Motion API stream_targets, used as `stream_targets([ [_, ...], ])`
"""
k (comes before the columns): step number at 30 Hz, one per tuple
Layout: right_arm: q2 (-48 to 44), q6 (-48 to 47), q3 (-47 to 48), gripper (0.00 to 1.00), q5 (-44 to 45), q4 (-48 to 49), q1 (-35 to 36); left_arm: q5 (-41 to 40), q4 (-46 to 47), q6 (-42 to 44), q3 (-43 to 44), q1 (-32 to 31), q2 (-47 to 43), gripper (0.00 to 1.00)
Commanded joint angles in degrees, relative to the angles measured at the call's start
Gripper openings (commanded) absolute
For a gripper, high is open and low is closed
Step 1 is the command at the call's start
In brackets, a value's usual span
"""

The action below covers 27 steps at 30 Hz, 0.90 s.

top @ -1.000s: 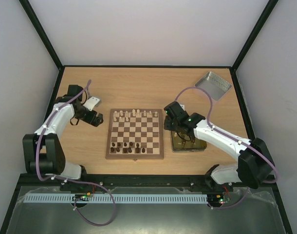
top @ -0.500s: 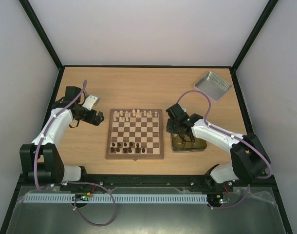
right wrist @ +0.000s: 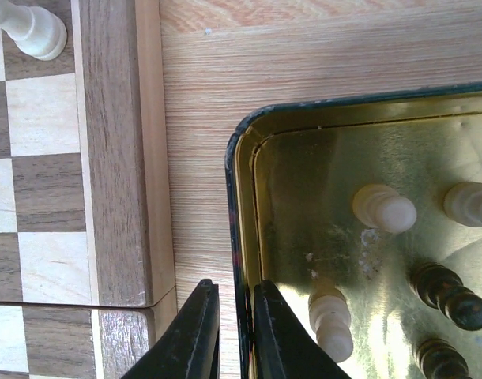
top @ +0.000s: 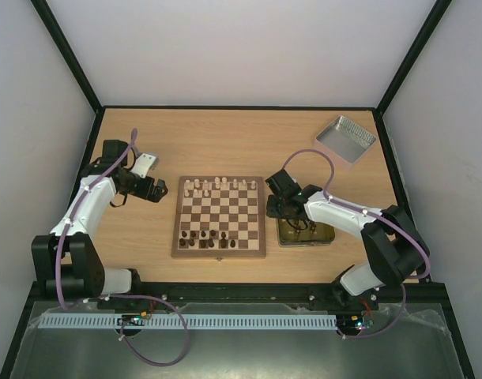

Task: Set up the chess pieces on the board
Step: Move the storage box to the center of the board.

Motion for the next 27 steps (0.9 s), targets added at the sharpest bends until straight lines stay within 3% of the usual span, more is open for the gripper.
stream_targets([
  [1,0.99,0.19,0.73,0.13,-1.56,0.99,-0.23,1.18,-0.97,-0.47,0.45,0.33,-0.75,0.99],
  [20,-1.96,2.89,-0.24,0.14,-8.35,3.83,-0.21,1.2,-0.9,-0.75,0.87,0.38,-0.04,0.99],
  [22,-3.67,2.9,0.57,0.17,-6.03,2.11,-0.22,1.18,-0.88,-0.77,0.7,0.38,-0.09,0.99],
  [25,-6.8,2.88,1.1,0.33,-2.9,-1.48,-0.21,1.36,-0.89,-0.83,0.63,0.38,-0.29,0.99],
  [27,-9.22,2.9,1.09,0.36,-1.01,-4.0,-0.21,1.24,-0.91,-0.81,0.59,0.38,-0.39,0.99],
])
